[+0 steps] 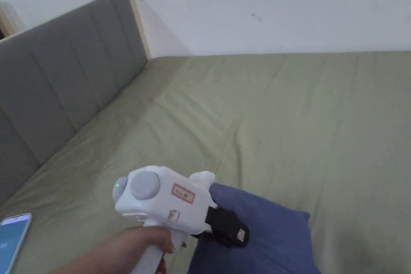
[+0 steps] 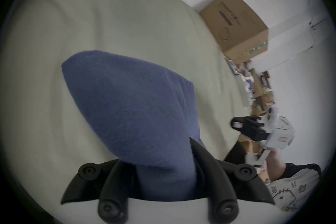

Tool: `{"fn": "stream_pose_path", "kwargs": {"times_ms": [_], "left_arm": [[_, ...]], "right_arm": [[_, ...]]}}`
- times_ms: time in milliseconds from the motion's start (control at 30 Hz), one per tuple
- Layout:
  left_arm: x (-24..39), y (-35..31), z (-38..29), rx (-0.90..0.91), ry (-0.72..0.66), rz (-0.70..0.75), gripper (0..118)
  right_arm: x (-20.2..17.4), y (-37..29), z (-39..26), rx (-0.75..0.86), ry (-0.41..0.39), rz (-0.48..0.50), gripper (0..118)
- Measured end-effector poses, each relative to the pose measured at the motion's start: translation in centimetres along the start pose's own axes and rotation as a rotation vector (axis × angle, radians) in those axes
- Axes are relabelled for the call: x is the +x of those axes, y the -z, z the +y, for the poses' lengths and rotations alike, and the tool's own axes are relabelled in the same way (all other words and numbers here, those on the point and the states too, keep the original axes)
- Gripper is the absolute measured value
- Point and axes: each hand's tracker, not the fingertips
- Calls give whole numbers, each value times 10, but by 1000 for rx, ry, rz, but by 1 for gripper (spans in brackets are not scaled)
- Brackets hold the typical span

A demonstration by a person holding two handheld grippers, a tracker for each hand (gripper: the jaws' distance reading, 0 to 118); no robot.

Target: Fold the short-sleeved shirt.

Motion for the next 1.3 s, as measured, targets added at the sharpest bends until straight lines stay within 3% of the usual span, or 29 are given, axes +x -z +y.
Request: {"fn": "stream_pose_path", "kwargs": {"times_ms": [100,200,300,367,400,433,500,533,667,767,833,867,933,967,1000,1067,1133,1300], "left_arm": [[-54,-51,12,-19,-30,220,15],[-94,-76,22,-80,29,433,15],[-133,-79,33,-132,63,675,15],[-153,-72,34,-154,59,758,18],[-161,-69,34,-170,67,800,24],[-165,-66,32,-161,53,785,39],[-173,-66,33,-158,55,831,96],[-175,-69,32,-152,59,866,110],[-159,-97,22,-4,104,913,113],[-105,-110,10,190,55,716,113],[-60,-106,-4,309,-3,505,109],[-40,-102,-11,341,-17,402,96],[13,-87,-29,459,-19,240,61],[38,-82,-38,499,2,180,52],[64,-75,-48,551,37,147,52],[117,-58,-62,612,128,90,0],[158,-56,-78,681,224,68,0],[229,-72,-88,764,260,76,0]], "right_arm": [[-17,6,2,-30,-1,44,1],[-30,20,2,-89,-29,44,1],[-38,29,4,-110,-72,13,1],[-37,34,3,-116,-77,3,0],[-38,35,4,-119,-74,2,0],[-37,34,5,-118,-68,7,1],[-39,28,8,-109,-60,14,1],[-38,25,9,-101,-60,12,1],[-29,5,16,-50,-97,-39,1],[-16,-15,15,22,-97,-87,1],[-7,-34,13,110,-87,-104,1],[-3,-43,11,156,-82,-112,1],[2,-65,8,231,-71,-138,1],[3,-77,7,267,-67,-148,0],[1,-92,7,300,-63,-149,0],[3,-114,6,318,-45,-160,0],[3,-136,7,319,-35,-186,0],[4,-198,7,438,-14,-209,0]]}}
